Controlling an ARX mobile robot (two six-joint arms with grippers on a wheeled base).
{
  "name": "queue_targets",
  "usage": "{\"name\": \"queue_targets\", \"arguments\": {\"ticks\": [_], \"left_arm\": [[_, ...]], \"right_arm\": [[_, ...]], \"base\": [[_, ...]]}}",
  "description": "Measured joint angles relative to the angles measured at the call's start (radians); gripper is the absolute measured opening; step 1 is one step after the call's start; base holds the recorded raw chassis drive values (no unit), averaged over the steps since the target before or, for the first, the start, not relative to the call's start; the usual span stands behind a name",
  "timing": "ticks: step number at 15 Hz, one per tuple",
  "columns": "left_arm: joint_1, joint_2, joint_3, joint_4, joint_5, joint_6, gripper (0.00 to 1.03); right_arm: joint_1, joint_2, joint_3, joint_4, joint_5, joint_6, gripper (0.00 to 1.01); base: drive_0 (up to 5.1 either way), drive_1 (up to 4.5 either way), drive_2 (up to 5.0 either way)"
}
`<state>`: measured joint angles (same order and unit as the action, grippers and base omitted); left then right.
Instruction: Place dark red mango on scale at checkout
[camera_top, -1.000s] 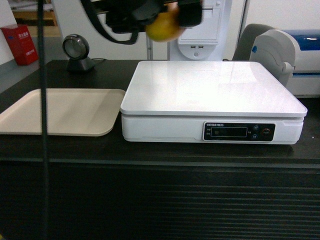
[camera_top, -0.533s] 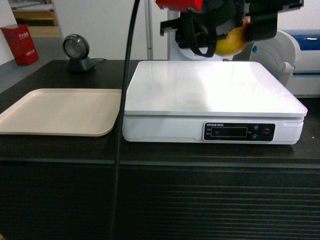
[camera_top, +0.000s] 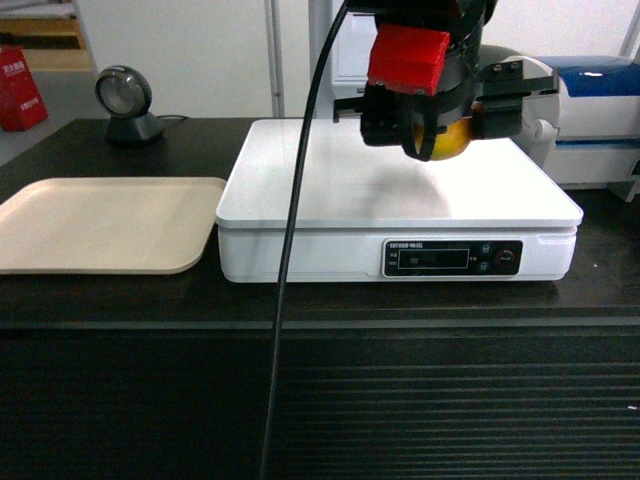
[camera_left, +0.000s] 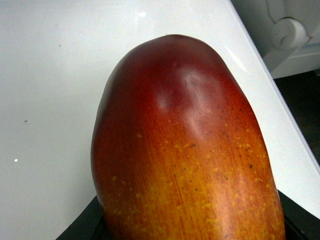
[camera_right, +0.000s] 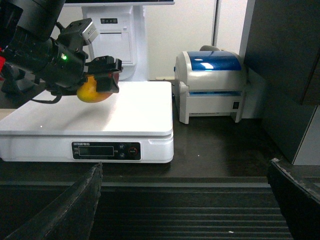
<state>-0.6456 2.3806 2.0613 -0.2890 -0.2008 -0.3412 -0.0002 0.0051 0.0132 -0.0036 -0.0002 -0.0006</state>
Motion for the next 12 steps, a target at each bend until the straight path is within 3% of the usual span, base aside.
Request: {"name": "queue_targets", "arguments": {"ticks": [5, 10, 11, 12], "left_arm": [[0.040, 0.086, 0.118, -0.085, -0.082, -0.019, 0.59], [0.046, 0.126, 0.124, -0.099, -0.087, -0.015, 0.59], [0.046, 0.126, 0.120, -0.098, -0.086, -0.016, 0.62], [0.046, 0.126, 0.114, -0.085, -0.077, -0.014, 0.74]], "right_arm": [[0.000, 0.000, 0.000, 0.000, 0.000, 0.000, 0.98], [0.000, 0.000, 0.000, 0.000, 0.000, 0.000, 0.98], [0.000, 0.000, 0.000, 0.001, 0.000, 0.000, 0.98], [0.000, 0.000, 0.000, 0.000, 0.000, 0.000, 0.98]], "base": [[0.0, 0.00, 0.0], [0.0, 0.00, 0.0], [0.0, 0.00, 0.0], [0.0, 0.00, 0.0]]}}
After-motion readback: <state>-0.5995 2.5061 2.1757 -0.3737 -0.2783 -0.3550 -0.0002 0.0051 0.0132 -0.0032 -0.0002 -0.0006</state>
